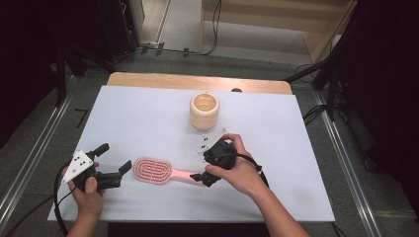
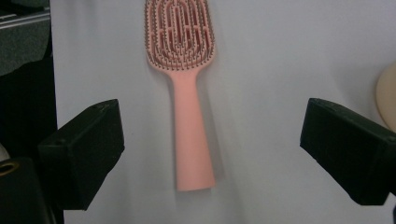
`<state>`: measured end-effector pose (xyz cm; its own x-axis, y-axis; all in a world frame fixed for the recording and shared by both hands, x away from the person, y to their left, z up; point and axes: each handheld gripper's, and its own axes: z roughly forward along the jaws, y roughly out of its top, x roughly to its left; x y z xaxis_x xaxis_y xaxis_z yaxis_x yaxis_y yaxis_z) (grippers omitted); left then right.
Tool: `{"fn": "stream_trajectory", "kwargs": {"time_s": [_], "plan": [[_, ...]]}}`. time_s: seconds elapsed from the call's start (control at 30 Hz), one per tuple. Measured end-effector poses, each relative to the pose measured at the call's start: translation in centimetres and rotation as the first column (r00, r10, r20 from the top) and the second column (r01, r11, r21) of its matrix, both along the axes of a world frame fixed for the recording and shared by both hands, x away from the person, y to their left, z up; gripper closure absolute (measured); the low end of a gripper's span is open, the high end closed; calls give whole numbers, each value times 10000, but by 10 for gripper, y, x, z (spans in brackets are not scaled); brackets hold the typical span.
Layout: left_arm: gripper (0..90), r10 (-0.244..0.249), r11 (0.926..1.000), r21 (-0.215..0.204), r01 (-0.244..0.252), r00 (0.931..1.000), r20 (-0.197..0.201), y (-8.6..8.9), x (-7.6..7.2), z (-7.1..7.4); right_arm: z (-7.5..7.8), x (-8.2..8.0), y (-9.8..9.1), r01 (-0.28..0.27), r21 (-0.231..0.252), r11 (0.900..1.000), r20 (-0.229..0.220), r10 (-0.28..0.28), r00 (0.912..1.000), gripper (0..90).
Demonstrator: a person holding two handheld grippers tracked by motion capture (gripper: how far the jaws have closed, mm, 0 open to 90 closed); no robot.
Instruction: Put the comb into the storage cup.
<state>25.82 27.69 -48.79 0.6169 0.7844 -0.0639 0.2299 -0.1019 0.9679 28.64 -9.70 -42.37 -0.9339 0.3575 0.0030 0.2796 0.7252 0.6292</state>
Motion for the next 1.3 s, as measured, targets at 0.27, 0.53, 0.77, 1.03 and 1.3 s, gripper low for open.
{"fn": "stream_trajectory", "kwargs": {"time_s": [0.27,0.53,0.77,1.03,1.3], "plan": [[0,-8,10000,1,8,10000,18,0,0,0,-7,2,18,-138,-477,9988,-445,116,9989,46],[0,-35,10000,-25,35,10000,33,1,0,0,-21,3,42,-390,-1151,9926,-938,282,9952,127],[0,-46,10000,-43,46,10000,38,1,0,0,-31,5,55,-172,-1618,9867,-1157,-17,9933,248],[0,-48,10000,-59,49,10000,45,1,0,0,-39,10,68,-182,-2037,9789,-1317,-90,9913,409],[0,-59,10000,-58,59,10000,50,1,0,0,-45,13,79,-291,-2340,9718,-1530,-73,9882,511]]}}
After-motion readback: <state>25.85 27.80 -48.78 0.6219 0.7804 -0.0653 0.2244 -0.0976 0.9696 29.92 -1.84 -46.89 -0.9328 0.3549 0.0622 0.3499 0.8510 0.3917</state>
